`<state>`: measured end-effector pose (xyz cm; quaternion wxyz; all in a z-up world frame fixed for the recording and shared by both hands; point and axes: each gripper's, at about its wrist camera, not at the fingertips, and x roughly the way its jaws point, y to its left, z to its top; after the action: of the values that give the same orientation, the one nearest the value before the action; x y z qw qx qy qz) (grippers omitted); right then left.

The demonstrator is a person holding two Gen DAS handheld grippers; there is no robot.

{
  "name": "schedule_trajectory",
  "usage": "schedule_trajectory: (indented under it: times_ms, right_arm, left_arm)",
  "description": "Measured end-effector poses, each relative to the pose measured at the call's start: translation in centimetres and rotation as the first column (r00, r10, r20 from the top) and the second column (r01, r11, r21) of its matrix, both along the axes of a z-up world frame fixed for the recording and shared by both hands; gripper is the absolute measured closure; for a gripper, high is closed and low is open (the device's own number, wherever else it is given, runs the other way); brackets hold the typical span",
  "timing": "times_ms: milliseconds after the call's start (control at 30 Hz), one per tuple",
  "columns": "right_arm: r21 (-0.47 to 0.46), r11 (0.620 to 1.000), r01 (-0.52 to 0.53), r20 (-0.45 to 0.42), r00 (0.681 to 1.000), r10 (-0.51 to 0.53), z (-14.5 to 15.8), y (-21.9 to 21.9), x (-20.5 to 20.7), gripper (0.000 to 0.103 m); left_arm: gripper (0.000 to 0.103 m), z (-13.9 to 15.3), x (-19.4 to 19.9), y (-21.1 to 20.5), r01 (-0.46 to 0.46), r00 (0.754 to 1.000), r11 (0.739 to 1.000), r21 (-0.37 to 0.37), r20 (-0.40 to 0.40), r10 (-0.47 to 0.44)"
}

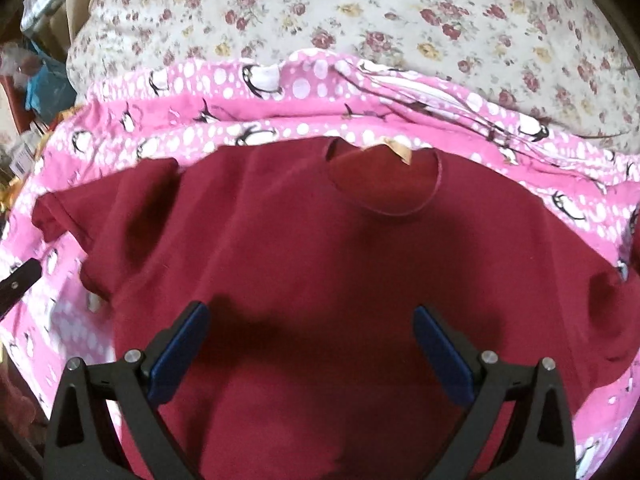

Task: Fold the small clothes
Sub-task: 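Move the left tool to the sleeve cuff nearest it, then grasp the sleeve cuff with the left tool and lift it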

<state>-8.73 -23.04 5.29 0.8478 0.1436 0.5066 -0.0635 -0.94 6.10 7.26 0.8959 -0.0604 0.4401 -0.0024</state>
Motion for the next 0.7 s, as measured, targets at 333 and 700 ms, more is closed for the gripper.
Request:
schedule_trajectory:
  times_ms: [333,700]
  right_arm:
    - [0.02,0.998,-0.059,-0.001,0.998,0.059,-0.3,1.1,-0.2,0.0]
    - [0.059,0.994,-0.091,-0.02,0.996,0.093,-0.6,0.6,-1.3,0.0]
  left_arm:
    - [0.043,-0.5,7.7,6.3,-0.249,0.968,0.966,-0.064,-0.039,0.247]
    - [0.07,-3.3,13.7,6.9,-0.324,0.945,0.946,-0.019,-0.054,0.323]
